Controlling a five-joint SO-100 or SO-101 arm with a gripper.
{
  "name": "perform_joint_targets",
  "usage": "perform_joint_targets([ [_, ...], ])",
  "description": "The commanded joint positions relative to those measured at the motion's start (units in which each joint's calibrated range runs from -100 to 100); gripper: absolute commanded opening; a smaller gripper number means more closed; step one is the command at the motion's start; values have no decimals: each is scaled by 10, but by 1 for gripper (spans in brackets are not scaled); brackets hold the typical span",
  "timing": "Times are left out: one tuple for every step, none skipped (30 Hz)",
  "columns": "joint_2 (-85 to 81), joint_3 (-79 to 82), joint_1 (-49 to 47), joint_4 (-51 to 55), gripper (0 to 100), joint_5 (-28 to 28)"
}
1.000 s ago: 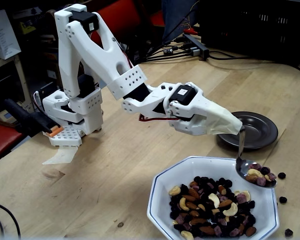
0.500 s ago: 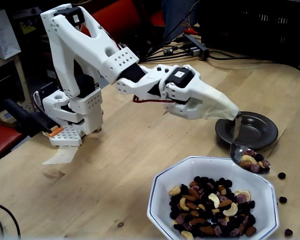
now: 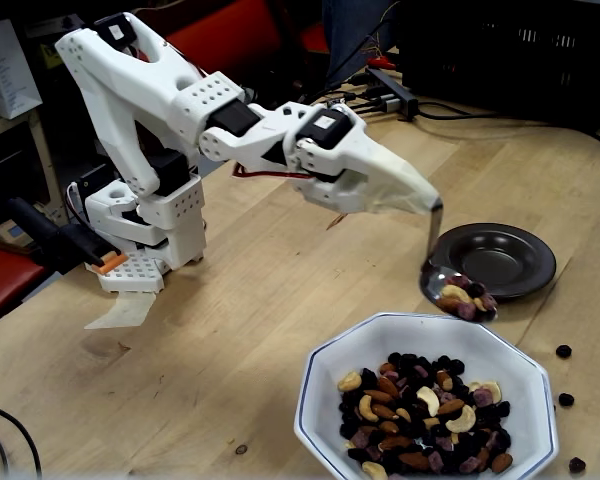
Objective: Use spoon to transfer food from the white bowl to brown plate
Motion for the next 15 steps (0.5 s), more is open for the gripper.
perform_joint_targets([
  [-107, 19, 1, 25, 4, 2],
  [-135, 32, 1, 43, 4, 2],
  [-154, 41, 1, 55, 4, 2],
  [-170, 46, 0, 66, 4, 2],
  [-185, 50, 0, 78, 4, 2],
  [-200, 55, 0, 88, 4, 2],
  [-215, 59, 0, 99, 4, 2],
  [-229, 63, 0, 109, 4, 2],
  [-242, 66, 0, 118, 4, 2],
  [-254, 71, 0, 127, 4, 2],
  [-266, 75, 0, 136, 4, 3],
  [-278, 80, 0, 144, 4, 5],
  [-291, 87, -1, 152, 4, 9],
  [-306, 92, -2, 160, 4, 15],
  [-321, 99, -7, 167, 4, 21],
])
